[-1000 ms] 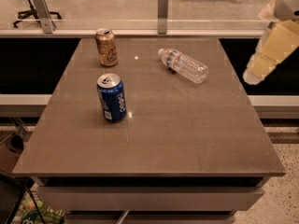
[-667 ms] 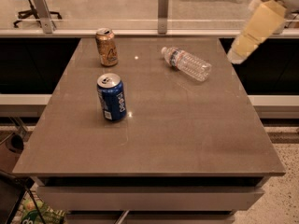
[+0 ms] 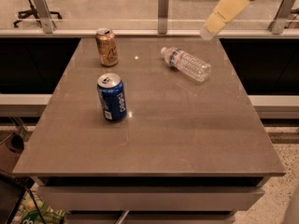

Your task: Place water bottle upright

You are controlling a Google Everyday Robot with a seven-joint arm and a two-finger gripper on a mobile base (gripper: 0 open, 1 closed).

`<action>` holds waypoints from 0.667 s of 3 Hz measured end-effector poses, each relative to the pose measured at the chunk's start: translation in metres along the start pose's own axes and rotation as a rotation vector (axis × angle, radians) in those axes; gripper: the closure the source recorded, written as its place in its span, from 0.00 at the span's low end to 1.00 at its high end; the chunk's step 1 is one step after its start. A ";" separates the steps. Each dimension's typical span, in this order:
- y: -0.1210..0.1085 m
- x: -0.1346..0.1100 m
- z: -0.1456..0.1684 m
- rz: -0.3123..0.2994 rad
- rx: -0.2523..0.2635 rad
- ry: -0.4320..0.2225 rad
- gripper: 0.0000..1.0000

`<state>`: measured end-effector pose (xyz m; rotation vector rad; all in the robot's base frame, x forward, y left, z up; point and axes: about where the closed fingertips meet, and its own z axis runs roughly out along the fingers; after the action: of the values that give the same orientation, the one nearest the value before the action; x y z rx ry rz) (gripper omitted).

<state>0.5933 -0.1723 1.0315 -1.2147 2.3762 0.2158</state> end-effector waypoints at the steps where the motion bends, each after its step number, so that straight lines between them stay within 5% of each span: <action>1: -0.011 -0.014 0.021 0.057 -0.019 -0.008 0.00; 2: -0.019 -0.023 0.044 0.097 -0.036 0.004 0.00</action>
Offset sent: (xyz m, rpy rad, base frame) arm 0.0474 0.0213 -0.0428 0.0310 0.1650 -0.0913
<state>0.6343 -0.1521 1.0042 -1.1174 2.4475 0.2885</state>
